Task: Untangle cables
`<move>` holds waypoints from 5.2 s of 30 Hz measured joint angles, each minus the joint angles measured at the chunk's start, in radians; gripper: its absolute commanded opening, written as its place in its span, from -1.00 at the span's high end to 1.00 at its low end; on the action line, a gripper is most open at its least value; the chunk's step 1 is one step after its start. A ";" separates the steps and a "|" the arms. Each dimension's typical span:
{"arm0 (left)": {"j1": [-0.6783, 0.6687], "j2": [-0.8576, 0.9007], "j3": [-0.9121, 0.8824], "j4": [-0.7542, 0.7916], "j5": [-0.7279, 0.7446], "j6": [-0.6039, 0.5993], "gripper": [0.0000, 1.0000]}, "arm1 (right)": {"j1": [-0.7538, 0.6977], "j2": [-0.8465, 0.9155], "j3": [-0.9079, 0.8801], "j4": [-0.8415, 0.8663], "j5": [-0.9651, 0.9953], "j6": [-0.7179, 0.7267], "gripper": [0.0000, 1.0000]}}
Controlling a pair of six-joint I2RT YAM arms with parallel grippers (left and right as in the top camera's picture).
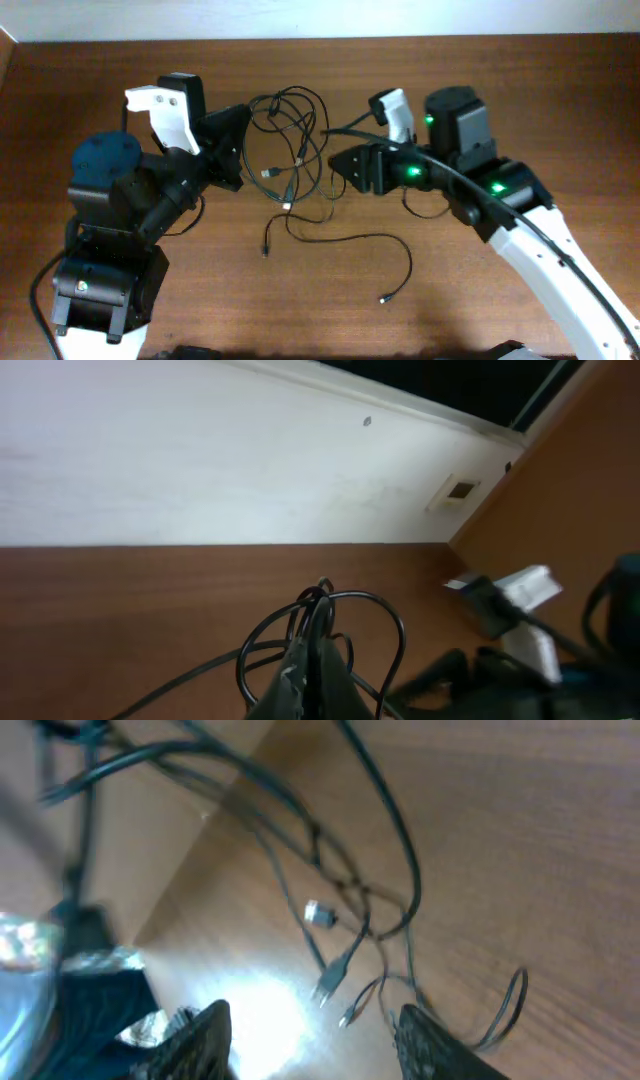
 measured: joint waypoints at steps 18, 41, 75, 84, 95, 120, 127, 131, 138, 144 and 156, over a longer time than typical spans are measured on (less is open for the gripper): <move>0.018 -0.004 0.000 -0.047 0.048 -0.038 1.00 | -0.046 0.299 0.000 0.179 0.425 0.055 0.92; 0.267 -0.008 -0.001 -0.230 -0.867 -0.119 1.00 | -0.844 0.011 0.003 -0.166 0.677 0.087 0.92; 0.681 0.288 0.370 -0.147 -0.314 0.150 1.00 | -0.783 0.074 0.003 -0.256 0.510 0.065 0.92; 0.975 0.299 0.533 -0.261 -0.715 0.155 1.00 | -0.644 0.117 0.003 -0.256 0.509 0.065 0.92; 0.901 0.598 0.526 -0.702 -0.277 -0.089 1.00 | -0.589 0.117 0.003 -0.256 0.509 0.066 0.92; 1.011 0.657 0.229 -0.532 -0.146 -0.223 -0.98 | -0.420 0.120 0.018 -0.290 0.162 -0.213 0.92; 0.926 0.576 0.233 -0.615 0.589 0.274 -0.98 | -0.333 0.129 0.322 -0.354 -0.167 -0.380 0.92; 0.815 0.566 0.233 -0.638 0.690 0.422 -0.98 | -0.333 0.123 0.402 -0.422 -0.306 -0.447 0.92; 0.518 0.566 0.234 -0.552 0.696 0.512 -0.98 | -0.333 0.123 0.402 -0.428 -0.547 -0.489 0.92; 0.295 0.566 0.234 -0.343 0.610 0.527 -0.99 | -0.327 0.123 0.402 -0.428 -0.698 -0.529 0.92; -0.137 0.632 0.234 -0.139 0.286 0.534 -0.99 | -0.323 0.123 0.402 -0.428 -0.812 -0.474 0.92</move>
